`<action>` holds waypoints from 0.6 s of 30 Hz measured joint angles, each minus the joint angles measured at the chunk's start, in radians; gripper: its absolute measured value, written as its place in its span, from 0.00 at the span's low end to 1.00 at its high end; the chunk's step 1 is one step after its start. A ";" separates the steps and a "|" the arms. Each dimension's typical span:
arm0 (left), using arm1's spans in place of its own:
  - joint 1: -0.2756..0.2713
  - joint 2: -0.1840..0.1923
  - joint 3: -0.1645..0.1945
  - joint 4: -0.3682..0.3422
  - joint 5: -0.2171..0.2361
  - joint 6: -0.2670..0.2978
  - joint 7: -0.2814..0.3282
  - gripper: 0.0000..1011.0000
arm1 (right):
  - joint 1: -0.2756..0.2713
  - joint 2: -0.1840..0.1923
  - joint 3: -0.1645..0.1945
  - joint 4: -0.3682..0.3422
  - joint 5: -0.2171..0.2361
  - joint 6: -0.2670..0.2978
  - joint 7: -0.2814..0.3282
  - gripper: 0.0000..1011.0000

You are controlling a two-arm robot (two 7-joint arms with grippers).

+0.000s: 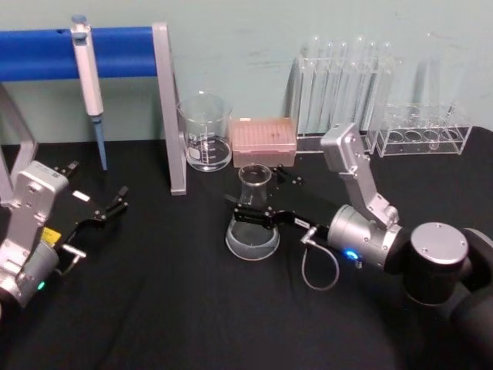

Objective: Grasp the erlenmeyer flask with one hand, shake it three times, then place it back.

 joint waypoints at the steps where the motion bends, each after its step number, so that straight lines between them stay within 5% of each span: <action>1: 0.000 0.000 0.000 0.000 0.000 0.000 0.000 0.99 | -0.002 0.003 0.001 -0.004 0.002 0.000 0.002 0.99; 18: 0.000 0.000 0.000 0.000 0.000 0.000 0.000 0.99 | -0.088 0.138 0.030 -0.164 0.064 0.029 0.046 0.99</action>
